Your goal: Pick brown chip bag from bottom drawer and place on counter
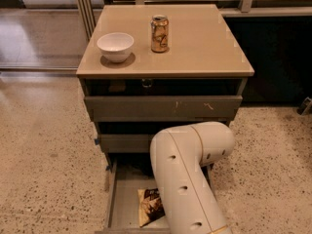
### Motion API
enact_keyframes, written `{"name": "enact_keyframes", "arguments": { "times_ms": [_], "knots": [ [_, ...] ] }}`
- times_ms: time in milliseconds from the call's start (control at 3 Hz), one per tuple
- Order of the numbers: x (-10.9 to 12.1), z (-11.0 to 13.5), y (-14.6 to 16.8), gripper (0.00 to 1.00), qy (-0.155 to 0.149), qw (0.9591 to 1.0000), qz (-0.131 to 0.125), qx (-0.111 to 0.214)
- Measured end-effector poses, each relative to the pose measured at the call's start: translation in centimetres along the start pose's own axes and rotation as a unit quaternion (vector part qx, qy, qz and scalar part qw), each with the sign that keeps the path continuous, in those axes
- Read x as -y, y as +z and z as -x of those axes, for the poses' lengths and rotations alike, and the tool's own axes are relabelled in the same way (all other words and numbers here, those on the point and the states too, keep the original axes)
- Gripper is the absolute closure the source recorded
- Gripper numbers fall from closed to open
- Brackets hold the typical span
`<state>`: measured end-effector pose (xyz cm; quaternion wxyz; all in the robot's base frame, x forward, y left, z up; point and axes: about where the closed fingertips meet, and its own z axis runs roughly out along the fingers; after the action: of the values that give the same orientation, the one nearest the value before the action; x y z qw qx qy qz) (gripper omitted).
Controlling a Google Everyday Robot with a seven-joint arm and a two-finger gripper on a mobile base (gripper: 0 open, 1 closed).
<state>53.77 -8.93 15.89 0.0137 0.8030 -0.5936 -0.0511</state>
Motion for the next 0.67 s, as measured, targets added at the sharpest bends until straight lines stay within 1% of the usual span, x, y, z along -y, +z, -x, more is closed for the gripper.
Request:
{"name": "enact_keyframes", "arguments": {
  "times_ms": [667],
  "knots": [
    [-0.01,0.0,0.01,0.65,0.0,1.0,0.0,0.0]
  ]
}}
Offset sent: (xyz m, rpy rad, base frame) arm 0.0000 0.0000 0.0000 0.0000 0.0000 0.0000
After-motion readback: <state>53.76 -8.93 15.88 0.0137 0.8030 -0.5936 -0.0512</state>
